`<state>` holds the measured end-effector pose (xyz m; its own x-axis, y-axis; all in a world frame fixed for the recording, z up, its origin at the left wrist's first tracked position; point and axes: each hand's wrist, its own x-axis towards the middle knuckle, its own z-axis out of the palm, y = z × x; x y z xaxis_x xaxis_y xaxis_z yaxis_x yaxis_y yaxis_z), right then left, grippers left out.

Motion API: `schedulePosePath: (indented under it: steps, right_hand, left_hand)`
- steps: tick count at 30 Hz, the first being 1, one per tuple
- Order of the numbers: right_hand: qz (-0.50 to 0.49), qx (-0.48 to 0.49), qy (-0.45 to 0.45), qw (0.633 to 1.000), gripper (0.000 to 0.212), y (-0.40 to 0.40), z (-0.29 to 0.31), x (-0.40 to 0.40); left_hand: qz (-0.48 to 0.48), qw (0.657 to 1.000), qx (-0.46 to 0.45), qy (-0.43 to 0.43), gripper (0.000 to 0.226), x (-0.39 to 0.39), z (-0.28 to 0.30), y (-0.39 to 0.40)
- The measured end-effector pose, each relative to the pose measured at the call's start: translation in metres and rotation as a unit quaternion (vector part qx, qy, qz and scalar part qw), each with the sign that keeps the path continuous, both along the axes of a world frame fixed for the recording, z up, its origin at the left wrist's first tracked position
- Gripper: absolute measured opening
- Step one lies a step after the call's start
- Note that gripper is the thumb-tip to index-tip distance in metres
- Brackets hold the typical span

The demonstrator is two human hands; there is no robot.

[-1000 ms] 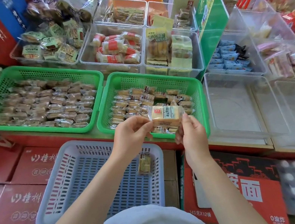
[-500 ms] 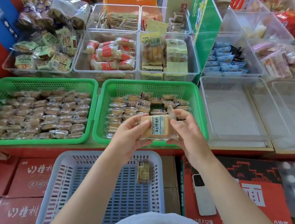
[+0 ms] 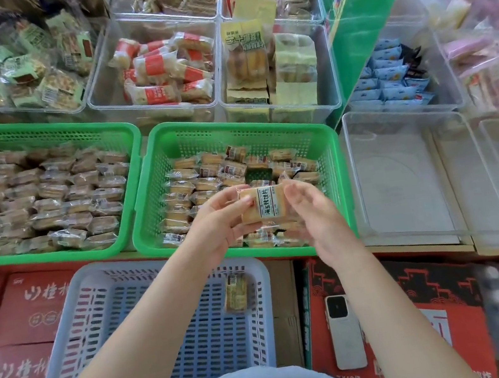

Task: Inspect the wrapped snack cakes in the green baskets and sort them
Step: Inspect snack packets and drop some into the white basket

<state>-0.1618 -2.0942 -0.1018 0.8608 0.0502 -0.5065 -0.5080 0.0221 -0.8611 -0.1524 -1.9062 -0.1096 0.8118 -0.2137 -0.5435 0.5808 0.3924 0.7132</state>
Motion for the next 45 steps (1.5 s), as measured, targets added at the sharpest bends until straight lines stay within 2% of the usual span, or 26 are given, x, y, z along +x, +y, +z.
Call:
schedulePosePath:
  steps: [2, 4, 5, 6, 8, 10, 12, 14, 18, 21, 23, 26, 28, 30, 32, 34, 38, 42, 45]
  right_hand:
    - [0.046, -0.092, -0.009, 0.995, 0.042, -0.001, -0.006, 0.014]
    - [0.036, -0.148, -0.034, 0.988, 0.033, -0.001, -0.011, 0.029]
    - [0.015, -0.171, -0.048, 0.984, 0.028, -0.001, -0.014, 0.038]
    - [-0.008, -0.196, -0.062, 0.979, 0.026, -0.002, -0.018, 0.046]
    - [-0.044, -0.235, -0.09, 0.967, 0.026, -0.005, -0.028, 0.064]
    - [-0.041, -0.258, -0.112, 0.959, 0.028, -0.004, -0.038, 0.082]
    - [0.002, -0.295, -0.128, 0.947, 0.03, -0.002, -0.05, 0.099]
    - [0.07, -0.372, -0.152, 0.913, 0.033, -0.001, -0.062, 0.111]
    - [0.177, -0.49, -0.228, 0.823, 0.046, 0.004, -0.077, 0.116]
    - [0.212, -0.507, -0.267, 0.792, 0.038, 0.012, -0.084, 0.12]
    - [0.234, -0.517, -0.27, 0.778, 0.026, 0.014, -0.091, 0.125]
    - [0.262, -0.556, -0.263, 0.743, 0.022, 0.012, -0.101, 0.128]
    - [0.289, -0.577, -0.248, 0.723, 0.025, 0.011, -0.102, 0.131]
    - [0.325, -0.579, -0.235, 0.71, 0.027, 0.011, -0.099, 0.136]
    - [0.345, -0.573, -0.235, 0.706, 0.027, 0.012, -0.096, 0.143]
    - [0.328, -0.563, -0.247, 0.717, 0.024, 0.013, -0.095, 0.152]
    - [0.269, -0.566, -0.261, 0.734, 0.017, 0.017, -0.097, 0.17]
    - [0.327, -0.611, -0.179, 0.698, 0.034, 0.025, -0.101, 0.187]
    - [0.342, -0.637, -0.173, 0.669, 0.033, 0.027, -0.101, 0.193]
  left_hand:
    - [0.007, 0.999, 0.053, -0.003, 0.036, 0.013, -0.009, -0.005]
    - [-0.04, 0.973, 0.224, -0.044, 0.049, 0.026, -0.016, -0.01]
    - [-0.08, 0.933, 0.34, -0.082, 0.055, 0.032, -0.022, -0.011]
    - [-0.124, 0.88, 0.442, -0.12, 0.06, 0.037, -0.029, -0.011]
    - [-0.19, 0.783, 0.563, -0.183, 0.064, 0.048, -0.045, -0.008]
    - [-0.245, 0.709, 0.617, -0.236, 0.066, 0.061, -0.063, -0.004]
    - [-0.303, 0.641, 0.652, -0.268, 0.068, 0.073, -0.083, 0.0]
    - [-0.351, 0.606, 0.662, -0.266, 0.07, 0.081, -0.098, 0.004]
    - [-0.377, 0.585, 0.67, -0.258, 0.074, 0.078, -0.119, 0.01]
    - [-0.375, 0.591, 0.667, -0.254, 0.073, 0.078, -0.123, 0.01]
    - [-0.369, 0.604, 0.66, -0.252, 0.072, 0.081, -0.121, 0.008]
    - [-0.33, 0.627, 0.654, -0.267, 0.067, 0.082, -0.118, 0.007]
    - [-0.298, 0.613, 0.665, -0.305, 0.064, 0.084, -0.118, 0.003]
    - [-0.308, 0.596, 0.665, -0.328, 0.064, 0.088, -0.118, -0.004]
    - [-0.353, 0.585, 0.659, -0.313, 0.064, 0.094, -0.122, -0.01]
    - [-0.382, 0.571, 0.662, -0.3, 0.065, 0.096, -0.127, -0.011]
    - [-0.39, 0.566, 0.664, -0.293, 0.066, 0.097, -0.131, -0.009]
    - [-0.391, 0.564, 0.664, -0.296, 0.067, 0.096, -0.132, -0.008]
    - [-0.392, 0.566, 0.663, -0.295, 0.066, 0.096, -0.133, -0.008]
